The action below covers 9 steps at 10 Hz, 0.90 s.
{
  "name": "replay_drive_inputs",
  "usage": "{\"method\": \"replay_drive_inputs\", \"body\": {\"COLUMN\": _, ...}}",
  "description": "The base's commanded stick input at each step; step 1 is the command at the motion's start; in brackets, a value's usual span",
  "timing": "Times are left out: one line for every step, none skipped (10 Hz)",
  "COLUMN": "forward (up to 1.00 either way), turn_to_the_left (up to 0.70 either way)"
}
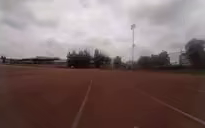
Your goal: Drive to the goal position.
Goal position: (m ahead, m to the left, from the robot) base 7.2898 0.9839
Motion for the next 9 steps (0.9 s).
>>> {"method": "replay_drive_inputs", "body": {"forward": 0.70, "turn_to_the_left": 0.00}}
{"method": "replay_drive_inputs", "body": {"forward": 0.70, "turn_to_the_left": 0.00}}
{"method": "replay_drive_inputs", "body": {"forward": 0.70, "turn_to_the_left": 0.00}}
{"method": "replay_drive_inputs", "body": {"forward": 0.70, "turn_to_the_left": 0.00}}
{"method": "replay_drive_inputs", "body": {"forward": 0.70, "turn_to_the_left": 0.00}}
{"method": "replay_drive_inputs", "body": {"forward": 0.70, "turn_to_the_left": 0.00}}
{"method": "replay_drive_inputs", "body": {"forward": 0.70, "turn_to_the_left": 0.00}}
{"method": "replay_drive_inputs", "body": {"forward": 0.70, "turn_to_the_left": 0.00}}
{"method": "replay_drive_inputs", "body": {"forward": 0.70, "turn_to_the_left": 0.00}}
